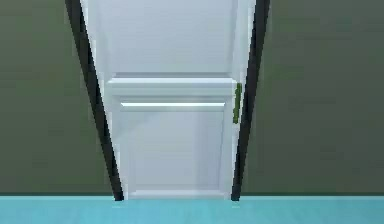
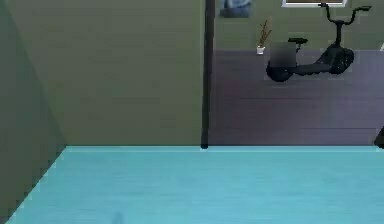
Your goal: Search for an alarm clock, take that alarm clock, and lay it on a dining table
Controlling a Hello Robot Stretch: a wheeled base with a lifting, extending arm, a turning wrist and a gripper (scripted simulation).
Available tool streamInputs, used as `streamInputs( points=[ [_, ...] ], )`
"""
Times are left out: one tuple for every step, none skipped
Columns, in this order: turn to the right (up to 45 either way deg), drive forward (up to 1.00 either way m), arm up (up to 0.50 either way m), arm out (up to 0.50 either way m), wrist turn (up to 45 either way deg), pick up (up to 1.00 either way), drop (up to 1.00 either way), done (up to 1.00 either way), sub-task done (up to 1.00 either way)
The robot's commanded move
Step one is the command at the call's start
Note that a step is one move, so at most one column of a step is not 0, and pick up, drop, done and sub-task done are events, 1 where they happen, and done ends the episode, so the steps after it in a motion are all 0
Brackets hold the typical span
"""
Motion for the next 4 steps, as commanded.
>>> streamInputs(
  points=[
    [45.0,0.00,0.00,0.00,0.0,0.00,0.00,0.00,0.00],
    [45.0,0.00,0.00,0.00,0.0,0.00,0.00,0.00,0.00],
    [39.0,0.00,0.00,0.00,0.0,0.00,0.00,0.00,0.00],
    [0.0,1.00,0.00,0.00,0.0,0.00,0.00,0.00,0.00]
  ],
)
